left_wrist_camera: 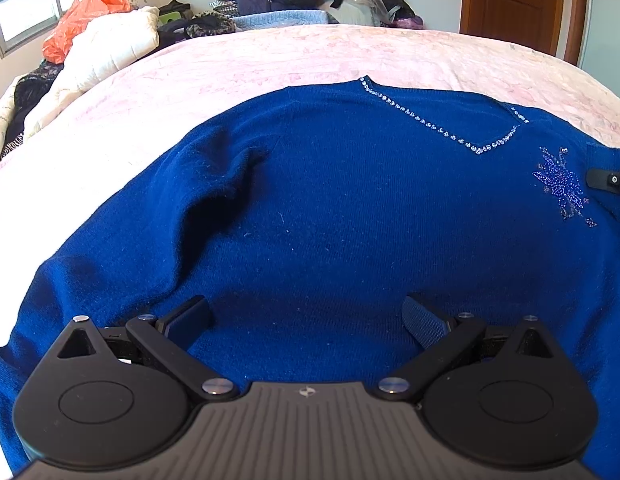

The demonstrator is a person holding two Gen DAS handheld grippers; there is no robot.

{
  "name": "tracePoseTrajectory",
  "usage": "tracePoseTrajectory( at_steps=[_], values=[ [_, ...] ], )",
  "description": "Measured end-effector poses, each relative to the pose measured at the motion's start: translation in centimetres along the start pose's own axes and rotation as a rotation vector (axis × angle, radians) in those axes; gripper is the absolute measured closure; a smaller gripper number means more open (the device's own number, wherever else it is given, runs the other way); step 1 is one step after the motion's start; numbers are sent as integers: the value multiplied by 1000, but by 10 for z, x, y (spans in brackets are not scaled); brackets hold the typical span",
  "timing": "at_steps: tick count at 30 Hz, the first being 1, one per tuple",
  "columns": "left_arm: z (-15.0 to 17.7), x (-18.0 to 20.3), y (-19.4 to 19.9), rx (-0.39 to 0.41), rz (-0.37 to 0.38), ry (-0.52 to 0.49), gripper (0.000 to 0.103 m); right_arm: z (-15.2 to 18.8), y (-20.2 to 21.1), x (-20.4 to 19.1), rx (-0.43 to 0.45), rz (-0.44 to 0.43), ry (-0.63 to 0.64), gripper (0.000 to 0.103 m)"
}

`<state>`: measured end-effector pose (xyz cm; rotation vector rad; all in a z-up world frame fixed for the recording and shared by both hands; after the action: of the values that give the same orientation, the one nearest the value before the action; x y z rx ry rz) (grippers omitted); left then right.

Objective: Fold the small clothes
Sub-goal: 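Lower the sleeve onto the sweater near the neckline and open the right tool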

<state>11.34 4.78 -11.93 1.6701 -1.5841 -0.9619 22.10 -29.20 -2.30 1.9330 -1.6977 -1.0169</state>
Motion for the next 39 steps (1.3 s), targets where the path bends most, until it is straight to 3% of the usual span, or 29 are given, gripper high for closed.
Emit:
tracePoseTrajectory(
  at_steps=[6,11,24,32,39],
  values=[
    [2,-3,-3,-8,45,23,0,-11,2,-11,13,7,46,90],
    [2,-1,0,26,31,1,0,-15,-1,-26,16,27,133,91],
    [-1,0,5,66,32,-8,0,-40,-10,-61,36,14,209,91],
    [-30,-7,20,103,63,-4,0,-52,-6,-90,104,-12,285,91],
    [-51,-29,23,142,-23,19,0,-53,-10,-110,138,12,368,91]
  ],
)
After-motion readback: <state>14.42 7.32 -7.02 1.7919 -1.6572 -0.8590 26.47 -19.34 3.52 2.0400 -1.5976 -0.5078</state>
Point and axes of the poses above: each gripper's, at about its wrist camera, not at the fingertips, and y roughly against the way its jaws point, x to its right, z to its underside, the point moved 10 cm from there along -y, roughly the way its jaws point, and after that the axes turned 9 degrees about -x, right-handed, at the moved point
